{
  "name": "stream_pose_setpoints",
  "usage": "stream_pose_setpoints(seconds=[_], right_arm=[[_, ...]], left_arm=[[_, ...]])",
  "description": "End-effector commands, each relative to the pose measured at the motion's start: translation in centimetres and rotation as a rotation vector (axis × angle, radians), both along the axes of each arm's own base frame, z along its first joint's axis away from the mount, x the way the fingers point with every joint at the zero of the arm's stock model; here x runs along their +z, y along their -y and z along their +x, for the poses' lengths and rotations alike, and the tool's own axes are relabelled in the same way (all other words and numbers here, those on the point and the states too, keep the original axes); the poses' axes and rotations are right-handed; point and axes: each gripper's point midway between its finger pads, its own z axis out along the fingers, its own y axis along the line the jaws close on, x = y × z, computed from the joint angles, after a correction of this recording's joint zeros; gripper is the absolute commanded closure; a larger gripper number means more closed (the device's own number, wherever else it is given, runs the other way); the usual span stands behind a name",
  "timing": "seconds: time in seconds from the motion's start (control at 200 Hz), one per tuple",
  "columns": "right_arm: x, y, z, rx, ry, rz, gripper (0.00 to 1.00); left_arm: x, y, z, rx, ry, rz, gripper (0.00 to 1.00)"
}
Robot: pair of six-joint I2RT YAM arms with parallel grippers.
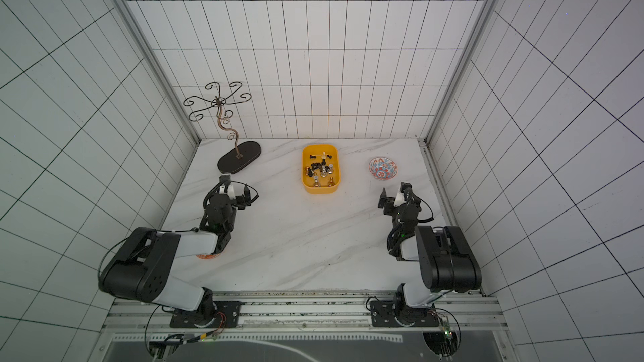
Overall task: Put the chess pieces into the storage box
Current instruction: Reset both arms
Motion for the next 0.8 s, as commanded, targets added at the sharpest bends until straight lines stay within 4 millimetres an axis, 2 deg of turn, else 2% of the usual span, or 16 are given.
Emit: stream_pose_setpoints(seconds=[0.0,0.25,0.795], right_arm=[[0.82,0.23,0.22,-0.001,0.028,-0.020,0.01],[0.80,0.25,0.19,-0.002,0.028,-0.021,0.01],[0.76,0.23,0.20,-0.001,0.026,-0.020,0.01]], left_arm=[[1.77,0.09,0.74,-0.044,0.116,-0.033,0.02],[1.04,-0.01,1.35,-0.066,0.049,-0.057,0.03],[1.17,0.05,1.30,-0.072,0.056,-0.058,0.03]])
